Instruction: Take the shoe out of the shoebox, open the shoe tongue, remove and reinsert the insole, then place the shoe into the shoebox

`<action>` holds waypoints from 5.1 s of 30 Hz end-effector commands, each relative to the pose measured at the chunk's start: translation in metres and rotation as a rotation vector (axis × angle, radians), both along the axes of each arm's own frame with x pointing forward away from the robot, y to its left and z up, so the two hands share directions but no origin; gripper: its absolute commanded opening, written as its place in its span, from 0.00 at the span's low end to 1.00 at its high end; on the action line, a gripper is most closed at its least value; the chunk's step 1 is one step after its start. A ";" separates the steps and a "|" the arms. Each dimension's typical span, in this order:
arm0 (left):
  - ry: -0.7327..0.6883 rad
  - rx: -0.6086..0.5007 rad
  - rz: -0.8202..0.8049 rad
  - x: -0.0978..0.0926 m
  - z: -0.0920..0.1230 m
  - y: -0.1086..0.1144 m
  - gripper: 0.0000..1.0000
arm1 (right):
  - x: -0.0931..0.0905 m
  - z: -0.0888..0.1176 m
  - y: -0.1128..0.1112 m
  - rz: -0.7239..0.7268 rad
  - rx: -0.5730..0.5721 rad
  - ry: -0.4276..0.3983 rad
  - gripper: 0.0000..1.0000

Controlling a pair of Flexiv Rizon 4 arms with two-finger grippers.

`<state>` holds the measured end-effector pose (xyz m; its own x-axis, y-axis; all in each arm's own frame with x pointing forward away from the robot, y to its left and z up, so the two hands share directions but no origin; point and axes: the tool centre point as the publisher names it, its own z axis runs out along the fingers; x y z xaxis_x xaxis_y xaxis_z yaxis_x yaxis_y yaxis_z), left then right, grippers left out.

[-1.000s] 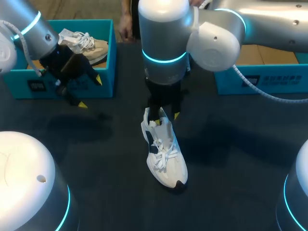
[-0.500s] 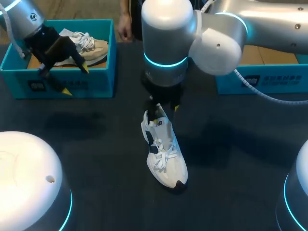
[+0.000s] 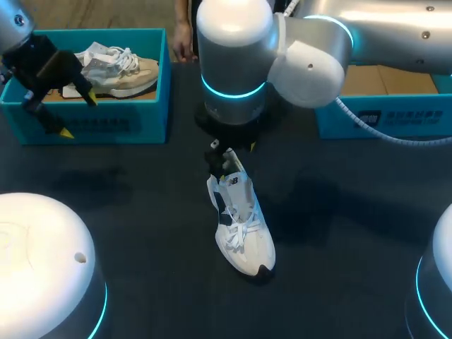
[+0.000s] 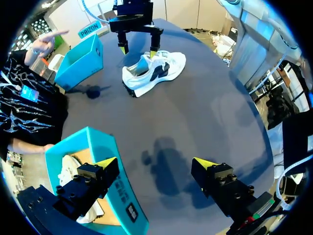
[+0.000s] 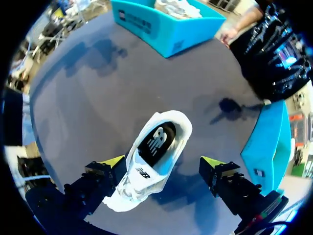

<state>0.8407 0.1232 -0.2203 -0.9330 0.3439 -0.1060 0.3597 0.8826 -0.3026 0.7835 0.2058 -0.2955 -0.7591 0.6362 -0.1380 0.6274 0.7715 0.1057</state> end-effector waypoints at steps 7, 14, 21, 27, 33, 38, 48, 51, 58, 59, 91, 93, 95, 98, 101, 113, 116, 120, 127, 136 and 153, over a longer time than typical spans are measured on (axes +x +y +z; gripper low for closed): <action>-0.011 0.047 0.019 0.004 0.011 0.015 1.00 | 0.006 -0.002 0.016 0.086 -0.051 0.023 1.00; -0.011 0.047 0.019 0.004 0.011 0.015 1.00 | 0.006 -0.002 0.016 0.086 -0.051 0.023 1.00; -0.011 0.047 0.019 0.004 0.011 0.015 1.00 | 0.010 0.002 0.014 0.155 -0.066 -0.003 1.00; -0.011 0.047 0.019 0.004 0.011 0.015 1.00 | 0.024 0.010 0.008 0.433 -0.100 -0.030 1.00; -0.011 0.047 0.019 0.004 0.011 0.015 1.00 | 0.040 0.000 0.008 0.615 -0.102 0.009 1.00; -0.011 0.047 0.019 0.004 0.011 0.015 1.00 | 0.055 -0.016 0.018 0.755 -0.094 0.013 1.00; -0.011 0.047 0.019 0.004 0.011 0.015 1.00 | 0.080 -0.053 0.013 0.884 -0.117 0.070 1.00; -0.011 0.047 0.019 0.004 0.011 0.015 1.00 | 0.083 -0.060 0.012 0.883 -0.114 0.083 1.00; -0.011 0.047 0.019 0.004 0.011 0.015 1.00 | 0.083 -0.065 0.014 0.870 -0.125 0.090 1.00; -0.011 0.047 0.019 0.004 0.011 0.015 1.00 | 0.083 -0.067 0.014 0.871 -0.126 0.092 1.00; -0.011 0.047 0.019 0.004 0.011 0.015 1.00 | 0.085 -0.089 0.009 0.832 -0.209 0.150 0.00; -0.011 0.047 0.019 0.004 0.011 0.015 1.00 | 0.083 -0.080 0.007 0.810 -0.209 0.154 0.00; -0.011 0.047 0.019 0.004 0.011 0.015 1.00 | 0.081 -0.068 0.004 0.781 -0.204 0.157 0.00; -0.011 0.047 0.019 0.004 0.011 0.015 1.00 | 0.080 -0.048 0.000 0.750 -0.202 0.168 0.00; -0.011 0.047 0.019 0.004 0.011 0.015 1.00 | 0.079 -0.024 -0.004 0.717 -0.195 0.171 0.00; -0.011 0.047 0.019 0.004 0.011 0.015 1.00 | 0.077 0.063 -0.015 0.617 -0.174 0.085 0.00; -0.011 0.047 0.019 0.004 0.011 0.015 1.00 | 0.077 0.077 -0.016 0.623 -0.183 0.072 0.00; -0.011 0.047 0.019 0.004 0.011 0.015 1.00 | 0.078 0.095 -0.021 0.574 -0.223 0.033 0.00; -0.011 0.047 0.019 0.004 0.011 0.015 1.00 | 0.078 0.095 -0.021 0.574 -0.223 0.033 0.00; -0.011 0.047 0.019 0.004 0.011 0.015 1.00 | 0.078 0.095 -0.021 0.574 -0.223 0.033 0.00; -0.011 0.047 0.019 0.004 0.011 0.015 1.00 | 0.092 0.094 -0.039 0.596 -0.220 0.020 0.00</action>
<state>0.8451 0.1375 -0.2097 -0.9386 0.3296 -0.1020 0.3450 0.9022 -0.2591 0.8680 0.1810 -0.2026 -0.9767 0.0715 -0.2025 0.0976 0.9878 -0.1217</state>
